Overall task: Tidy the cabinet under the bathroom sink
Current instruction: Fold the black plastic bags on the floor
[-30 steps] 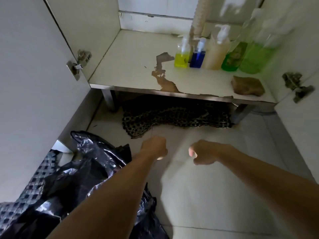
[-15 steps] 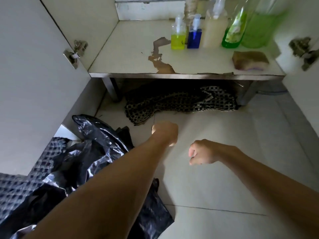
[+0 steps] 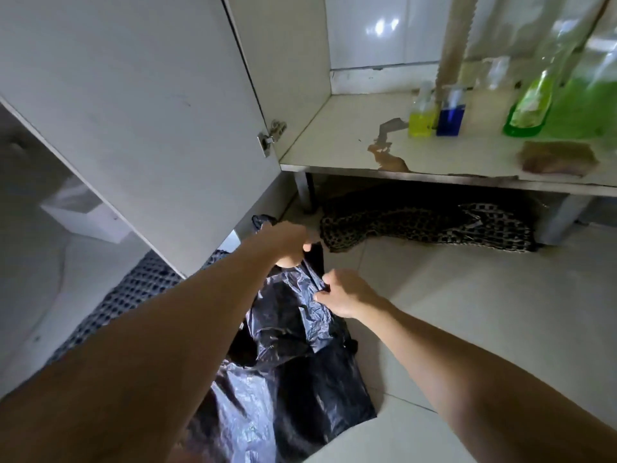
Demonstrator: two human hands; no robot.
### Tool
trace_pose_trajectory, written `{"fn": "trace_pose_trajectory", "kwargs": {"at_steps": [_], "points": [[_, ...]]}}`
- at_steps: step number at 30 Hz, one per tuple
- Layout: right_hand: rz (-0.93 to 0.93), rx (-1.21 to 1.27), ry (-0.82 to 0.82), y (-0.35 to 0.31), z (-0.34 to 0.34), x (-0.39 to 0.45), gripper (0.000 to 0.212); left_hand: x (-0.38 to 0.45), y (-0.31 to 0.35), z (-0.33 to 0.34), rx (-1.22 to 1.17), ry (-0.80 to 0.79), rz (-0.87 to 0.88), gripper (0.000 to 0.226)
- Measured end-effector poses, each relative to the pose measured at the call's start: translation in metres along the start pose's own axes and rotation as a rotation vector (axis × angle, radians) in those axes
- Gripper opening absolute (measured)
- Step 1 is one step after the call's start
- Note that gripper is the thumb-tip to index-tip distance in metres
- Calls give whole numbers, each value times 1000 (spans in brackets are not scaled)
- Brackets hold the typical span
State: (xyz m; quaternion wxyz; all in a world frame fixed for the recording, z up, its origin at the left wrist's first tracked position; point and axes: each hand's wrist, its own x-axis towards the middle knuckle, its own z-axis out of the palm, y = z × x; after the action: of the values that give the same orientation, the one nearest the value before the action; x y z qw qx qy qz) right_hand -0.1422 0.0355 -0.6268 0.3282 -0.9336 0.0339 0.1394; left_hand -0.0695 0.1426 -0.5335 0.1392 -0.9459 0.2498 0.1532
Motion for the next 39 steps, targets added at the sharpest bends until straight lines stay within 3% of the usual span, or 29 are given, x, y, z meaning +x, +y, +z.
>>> {"fn": "trace_pose_trajectory", "kwargs": {"at_steps": [2,5,9,15,18,22,25,28,30,35,39], "points": [[-38,78,80,-11,-7,-3,23,-15,-9,-3,48,-7,-8,50],[-101,184,177,-35,-39,-16,39,-30,-22,-25,106,73,2,41],[-177,302,233,-57,-91,-40,25,-46,-33,-80,60,125,34,47],[-96,417,414,-46,-176,-82,16,-65,-26,-166,-2,322,119,16],[-9,472,525,-34,-213,-114,33,-75,-14,-197,-97,451,191,9],[39,281,575,-35,-254,-166,51,-87,20,-227,-258,631,343,7],[-54,178,564,-46,-270,-185,40,-94,55,-237,-270,690,435,10],[-123,-3,762,-46,-281,-185,26,-101,90,-241,-310,711,494,14],[-156,-72,904,-42,-285,-189,11,-106,104,-237,-456,732,515,11],[-91,197,1055,-27,-302,-223,4,-116,98,-191,-989,749,589,99],[-132,542,1106,-21,-315,-248,15,-100,92,-137,-1056,615,462,120]]}}
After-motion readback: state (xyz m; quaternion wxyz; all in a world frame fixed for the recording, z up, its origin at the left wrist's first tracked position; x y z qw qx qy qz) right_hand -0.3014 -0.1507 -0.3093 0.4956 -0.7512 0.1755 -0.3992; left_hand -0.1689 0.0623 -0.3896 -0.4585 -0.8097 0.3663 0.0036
